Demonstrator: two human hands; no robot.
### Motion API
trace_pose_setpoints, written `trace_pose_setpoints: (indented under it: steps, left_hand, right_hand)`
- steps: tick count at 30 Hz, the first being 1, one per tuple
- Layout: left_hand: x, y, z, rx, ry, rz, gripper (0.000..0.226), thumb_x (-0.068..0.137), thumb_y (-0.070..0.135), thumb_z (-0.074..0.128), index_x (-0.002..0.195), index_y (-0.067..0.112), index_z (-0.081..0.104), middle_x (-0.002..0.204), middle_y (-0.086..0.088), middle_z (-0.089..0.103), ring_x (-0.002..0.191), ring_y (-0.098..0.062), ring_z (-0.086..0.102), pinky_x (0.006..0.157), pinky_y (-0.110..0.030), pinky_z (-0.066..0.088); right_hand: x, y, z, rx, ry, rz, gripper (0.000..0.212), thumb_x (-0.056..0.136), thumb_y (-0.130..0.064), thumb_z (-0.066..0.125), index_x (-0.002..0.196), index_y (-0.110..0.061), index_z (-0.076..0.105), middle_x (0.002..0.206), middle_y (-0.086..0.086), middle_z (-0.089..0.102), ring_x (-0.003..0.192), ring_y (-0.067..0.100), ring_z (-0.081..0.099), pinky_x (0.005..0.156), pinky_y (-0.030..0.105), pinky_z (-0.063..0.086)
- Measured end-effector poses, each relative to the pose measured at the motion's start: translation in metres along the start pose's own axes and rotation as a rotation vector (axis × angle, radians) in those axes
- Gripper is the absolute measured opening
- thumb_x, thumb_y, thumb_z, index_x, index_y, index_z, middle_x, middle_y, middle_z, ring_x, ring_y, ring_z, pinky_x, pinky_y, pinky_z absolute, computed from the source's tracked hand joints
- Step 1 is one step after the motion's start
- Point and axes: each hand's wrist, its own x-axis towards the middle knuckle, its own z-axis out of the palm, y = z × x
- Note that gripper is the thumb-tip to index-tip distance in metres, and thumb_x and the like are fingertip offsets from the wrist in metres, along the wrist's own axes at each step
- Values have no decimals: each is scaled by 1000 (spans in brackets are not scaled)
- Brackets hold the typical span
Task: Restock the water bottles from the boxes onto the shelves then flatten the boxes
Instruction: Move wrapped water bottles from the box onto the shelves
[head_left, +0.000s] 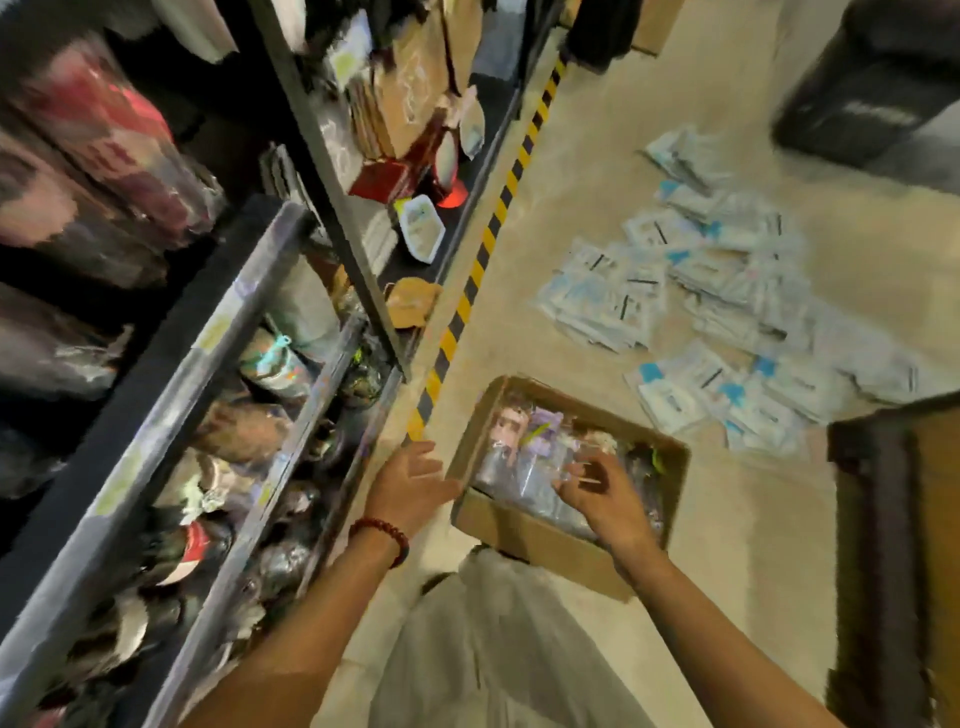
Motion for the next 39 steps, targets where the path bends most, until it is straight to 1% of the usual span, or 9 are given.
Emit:
trace_pose_setpoints:
  steps: [4,7,11,15,21,27,31,36,39]
  left_hand:
    - [-1,-5,48,121,-139,-5,60,69,-2,77,121,6,49,114,-15,57,85,-13,56,56,-8,46]
    - [0,-3,87,206,-201,14,57,77,0,73,127,5,47,110,-9,58,89,-12,56,63,-11,43]
    - [6,4,141,294,-250,40,53,78,3,72,125,8,48,120,-11,57,112,-25,55,80,-24,46]
    - [16,12,195,341,-290,44,56,78,0,71,128,5,46,123,-13,55,108,-22,55,65,-14,46]
    - [63,-9,251,324,-260,-27,60,78,5,73,130,7,46,124,-12,56,108,-22,55,66,-16,46]
    - [126,-54,263,258,-175,-145,50,76,-14,67,120,1,49,110,-14,58,94,-22,60,65,-19,51]
    - [176,-85,268,257,-121,-139,46,75,-13,68,111,6,48,90,-3,55,70,-2,59,51,-5,45]
    - [250,-133,262,301,-117,-168,61,73,-3,75,127,3,47,121,-11,54,102,-18,54,68,-18,49]
    - [296,-166,256,316,-93,-170,62,72,1,76,126,11,47,115,-2,56,100,-16,56,74,-23,50]
  right_hand:
    - [-19,41,-39,61,144,121,32,78,-4,72,104,-13,56,93,3,61,93,22,60,85,35,50]
    - [-25,61,-68,97,218,161,33,78,-5,72,107,-13,57,95,2,60,92,20,59,71,19,46]
    - [-21,83,-107,187,265,194,43,79,-5,72,118,-11,54,101,7,59,92,19,58,75,20,47]
    - [-3,103,-145,238,292,208,36,81,2,68,111,-12,53,92,4,58,82,14,56,67,12,45]
    - [45,142,-175,239,241,239,40,81,-6,71,116,-14,53,99,2,59,90,15,59,68,13,46]
    - [116,184,-156,256,110,294,41,82,-4,70,117,-14,50,114,12,57,100,23,57,62,8,47]
    - [172,218,-128,155,21,298,49,80,-13,74,123,-15,50,117,7,57,104,18,57,84,25,52]
    - [230,259,-91,144,-8,343,48,82,-15,71,124,-18,50,117,4,54,106,18,54,83,30,50]
    - [269,287,-59,88,-43,348,50,82,-16,71,127,-17,49,117,0,52,107,17,53,84,28,47]
